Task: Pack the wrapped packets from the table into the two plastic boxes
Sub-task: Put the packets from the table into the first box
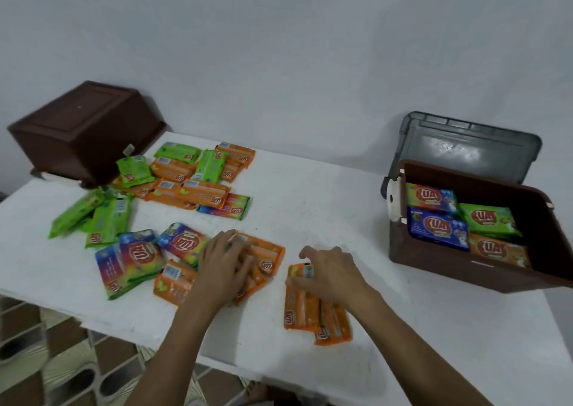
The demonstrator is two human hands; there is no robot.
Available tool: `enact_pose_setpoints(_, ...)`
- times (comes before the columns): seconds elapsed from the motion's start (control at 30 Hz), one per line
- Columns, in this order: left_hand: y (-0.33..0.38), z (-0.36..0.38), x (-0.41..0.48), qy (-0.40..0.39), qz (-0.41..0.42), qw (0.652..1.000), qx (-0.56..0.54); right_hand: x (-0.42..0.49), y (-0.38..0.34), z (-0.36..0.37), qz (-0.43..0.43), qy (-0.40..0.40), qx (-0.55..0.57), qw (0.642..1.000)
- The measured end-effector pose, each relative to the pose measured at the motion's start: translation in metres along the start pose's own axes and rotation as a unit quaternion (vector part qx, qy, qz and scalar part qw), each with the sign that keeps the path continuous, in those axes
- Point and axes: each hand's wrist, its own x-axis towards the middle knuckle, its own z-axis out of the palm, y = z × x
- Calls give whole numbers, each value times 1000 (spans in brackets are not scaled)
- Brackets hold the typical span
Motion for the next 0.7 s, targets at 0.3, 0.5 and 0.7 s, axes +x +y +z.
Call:
enact_pose_setpoints(0.3,-5,5,-6,0,-30,999,-42,7,-6,14,31,-6,125,992)
enact_pose_setpoints(0.5,-7,6,-6,2,-31,998,-46,8,-6,5,12,25,230,973)
enact_pose_setpoints(0.7,-8,8,-5,9,-30,998,-48,6,1,-11,-4,40,476,879)
